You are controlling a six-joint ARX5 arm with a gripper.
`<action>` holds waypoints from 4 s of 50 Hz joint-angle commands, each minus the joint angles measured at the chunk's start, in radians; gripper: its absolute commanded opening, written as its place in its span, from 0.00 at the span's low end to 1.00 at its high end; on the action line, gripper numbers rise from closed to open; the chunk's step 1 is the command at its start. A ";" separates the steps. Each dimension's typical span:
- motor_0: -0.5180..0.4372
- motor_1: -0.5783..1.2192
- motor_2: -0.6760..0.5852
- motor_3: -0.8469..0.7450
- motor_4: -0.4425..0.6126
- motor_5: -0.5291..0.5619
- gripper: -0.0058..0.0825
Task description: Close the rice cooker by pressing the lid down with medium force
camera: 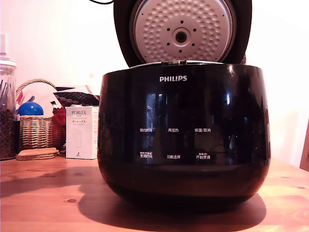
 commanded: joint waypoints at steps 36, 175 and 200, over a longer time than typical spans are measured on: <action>-0.056 -0.241 -0.336 0.143 -0.112 -0.037 0.04; -0.196 -0.725 -1.642 1.468 -0.391 -0.206 0.04; -0.242 -0.754 -1.827 1.683 -0.451 -0.214 0.04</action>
